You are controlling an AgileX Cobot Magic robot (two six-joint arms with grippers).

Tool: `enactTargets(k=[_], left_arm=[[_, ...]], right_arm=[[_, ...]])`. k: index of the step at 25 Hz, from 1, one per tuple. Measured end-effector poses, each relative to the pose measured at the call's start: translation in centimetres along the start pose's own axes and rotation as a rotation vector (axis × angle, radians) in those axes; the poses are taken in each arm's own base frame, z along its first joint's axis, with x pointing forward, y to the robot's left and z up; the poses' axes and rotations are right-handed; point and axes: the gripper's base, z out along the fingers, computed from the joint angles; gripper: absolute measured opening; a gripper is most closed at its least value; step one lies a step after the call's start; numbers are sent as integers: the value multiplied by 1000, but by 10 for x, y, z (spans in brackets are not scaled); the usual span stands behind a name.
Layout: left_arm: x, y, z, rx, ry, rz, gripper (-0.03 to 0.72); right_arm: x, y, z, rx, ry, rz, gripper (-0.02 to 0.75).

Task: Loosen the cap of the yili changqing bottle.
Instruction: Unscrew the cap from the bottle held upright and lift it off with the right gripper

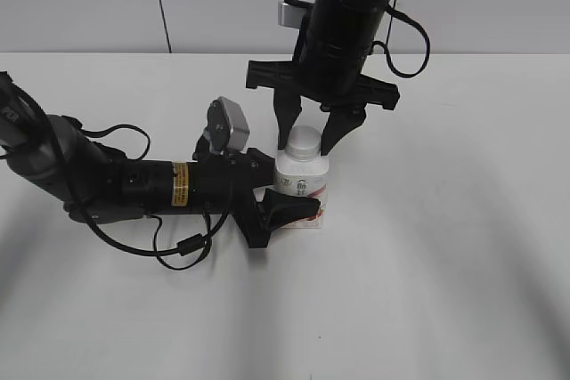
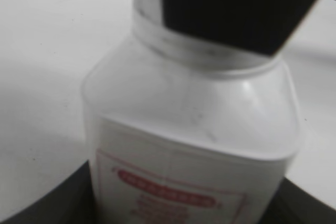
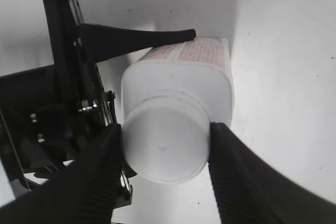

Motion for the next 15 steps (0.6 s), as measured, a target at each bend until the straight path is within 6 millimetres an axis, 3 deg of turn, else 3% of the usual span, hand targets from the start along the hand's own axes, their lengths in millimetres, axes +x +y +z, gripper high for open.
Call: enactTargets(k=[4,12,15], left_arm=[[0,0,0,-1,1,1,430],[0,0,0,6,4,12,430],[0,-1,0,9,5,15,430]], right_arm=[[0,0,0,1,0,-77,400],[-1,0,0,5,-7,-516,398],[-1,0,0,5,-6,-575,398]])
